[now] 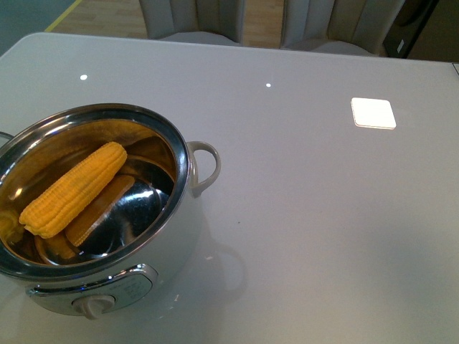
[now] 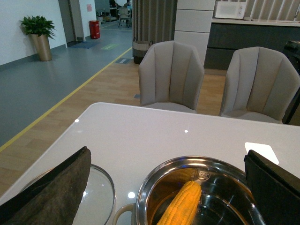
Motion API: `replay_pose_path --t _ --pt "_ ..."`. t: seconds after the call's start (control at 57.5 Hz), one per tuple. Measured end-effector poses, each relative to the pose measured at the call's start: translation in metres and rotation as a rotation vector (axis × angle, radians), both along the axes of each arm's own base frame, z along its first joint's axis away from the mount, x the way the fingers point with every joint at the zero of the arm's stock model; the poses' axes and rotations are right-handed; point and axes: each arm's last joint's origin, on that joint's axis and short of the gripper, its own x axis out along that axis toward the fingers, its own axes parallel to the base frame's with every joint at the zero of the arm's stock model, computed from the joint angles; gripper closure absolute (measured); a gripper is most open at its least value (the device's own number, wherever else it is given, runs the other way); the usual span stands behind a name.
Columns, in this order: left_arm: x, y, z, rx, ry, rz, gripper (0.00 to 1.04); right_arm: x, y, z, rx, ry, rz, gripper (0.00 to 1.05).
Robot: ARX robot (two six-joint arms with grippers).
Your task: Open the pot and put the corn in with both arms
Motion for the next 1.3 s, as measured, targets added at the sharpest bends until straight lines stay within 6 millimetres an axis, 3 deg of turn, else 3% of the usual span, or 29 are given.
replay_pose_path --t 1.304 --pt "0.0 0.0 0.0 0.0 0.0 0.0 0.07 -0.037 0.0 -0.005 0.0 -0.022 -0.001 1.03"
